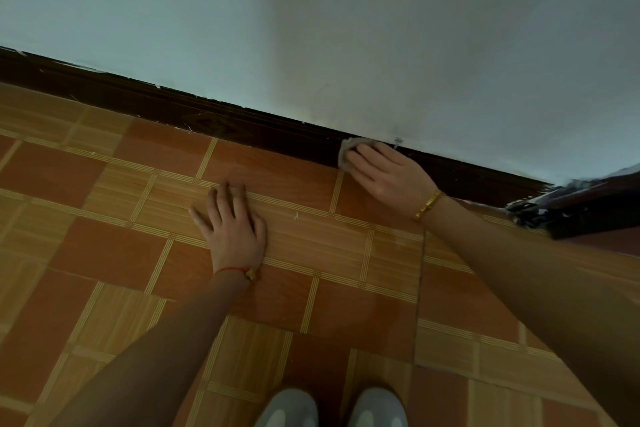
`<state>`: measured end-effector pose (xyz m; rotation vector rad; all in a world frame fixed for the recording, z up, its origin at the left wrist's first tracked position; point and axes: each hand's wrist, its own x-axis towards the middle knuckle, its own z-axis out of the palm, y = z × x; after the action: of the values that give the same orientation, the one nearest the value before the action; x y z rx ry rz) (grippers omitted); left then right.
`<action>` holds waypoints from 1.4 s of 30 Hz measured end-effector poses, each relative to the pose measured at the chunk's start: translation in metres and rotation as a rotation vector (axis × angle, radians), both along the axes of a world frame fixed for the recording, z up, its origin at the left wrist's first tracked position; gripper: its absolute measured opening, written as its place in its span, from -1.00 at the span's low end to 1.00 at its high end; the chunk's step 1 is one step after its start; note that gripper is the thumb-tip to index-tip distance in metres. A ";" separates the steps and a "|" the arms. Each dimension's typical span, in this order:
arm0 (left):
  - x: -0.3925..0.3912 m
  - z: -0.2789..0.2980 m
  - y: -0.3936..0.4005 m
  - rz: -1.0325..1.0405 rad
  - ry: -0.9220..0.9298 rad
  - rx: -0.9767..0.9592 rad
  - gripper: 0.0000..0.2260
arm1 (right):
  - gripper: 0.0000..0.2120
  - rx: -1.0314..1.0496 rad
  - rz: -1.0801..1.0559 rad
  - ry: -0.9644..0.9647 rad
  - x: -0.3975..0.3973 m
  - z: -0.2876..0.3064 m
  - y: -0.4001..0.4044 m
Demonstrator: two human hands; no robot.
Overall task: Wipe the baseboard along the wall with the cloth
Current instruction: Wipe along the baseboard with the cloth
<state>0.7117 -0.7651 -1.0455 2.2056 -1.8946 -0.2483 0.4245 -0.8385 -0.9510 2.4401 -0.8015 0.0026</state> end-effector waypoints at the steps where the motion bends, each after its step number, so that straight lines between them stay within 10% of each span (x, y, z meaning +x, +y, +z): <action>1: -0.001 0.001 0.000 -0.006 -0.016 0.000 -0.47 | -0.68 0.006 -0.016 0.018 -0.012 0.000 0.005; 42: -0.059 0.003 0.011 -0.158 -0.009 0.002 -0.51 | -0.64 0.050 0.000 0.021 -0.022 -0.013 0.011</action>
<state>0.6531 -0.7544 -1.0430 2.0638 -2.0765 -0.2664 0.4027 -0.8275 -0.9641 2.4824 -0.8015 -0.0440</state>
